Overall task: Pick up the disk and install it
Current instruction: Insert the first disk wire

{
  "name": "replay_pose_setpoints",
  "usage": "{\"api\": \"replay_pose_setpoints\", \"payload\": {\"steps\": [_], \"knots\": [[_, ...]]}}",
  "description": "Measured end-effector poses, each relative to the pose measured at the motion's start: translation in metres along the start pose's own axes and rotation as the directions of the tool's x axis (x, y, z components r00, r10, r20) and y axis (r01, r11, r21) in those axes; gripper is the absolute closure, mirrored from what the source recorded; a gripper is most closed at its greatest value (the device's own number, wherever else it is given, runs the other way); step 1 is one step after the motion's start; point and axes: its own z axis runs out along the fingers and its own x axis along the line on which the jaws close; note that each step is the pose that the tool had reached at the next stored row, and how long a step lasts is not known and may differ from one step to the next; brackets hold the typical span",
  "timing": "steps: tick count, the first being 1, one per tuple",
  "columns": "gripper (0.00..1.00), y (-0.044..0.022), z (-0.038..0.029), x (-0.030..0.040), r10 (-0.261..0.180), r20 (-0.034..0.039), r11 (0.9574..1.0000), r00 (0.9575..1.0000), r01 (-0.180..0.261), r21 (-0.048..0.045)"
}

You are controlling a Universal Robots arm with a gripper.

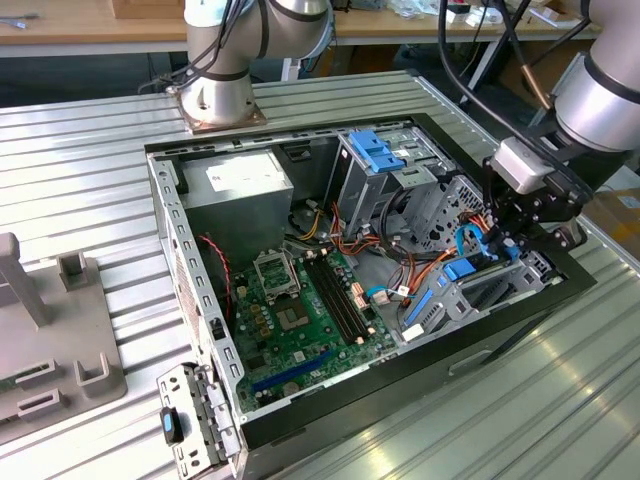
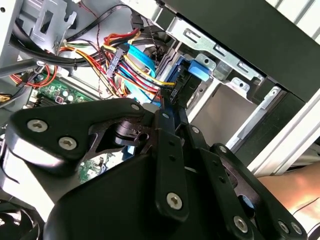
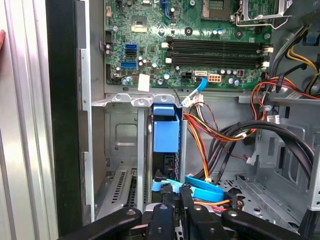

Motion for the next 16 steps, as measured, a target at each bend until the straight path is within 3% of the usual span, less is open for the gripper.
{"api": "replay_pose_setpoints", "payload": {"steps": [3, 6, 10, 16], "knots": [[0.83, 0.0006, 0.0003, 0.0021, 0.000, 0.0017, 1.0000, 1.0000, 0.000, 0.0005], [0.83, 0.0076, -0.0015, 0.0022, 0.004, 0.0036, 1.0000, 1.0000, -0.004, 0.0068], [0.83, 0.0170, -0.0056, 0.0010, 0.009, 0.0157, 0.9999, 0.9998, -0.009, 0.0143], [0.83, 0.0255, -0.0143, -0.0017, 0.016, 0.0230, 0.9995, 0.9996, -0.017, 0.0278]]}}
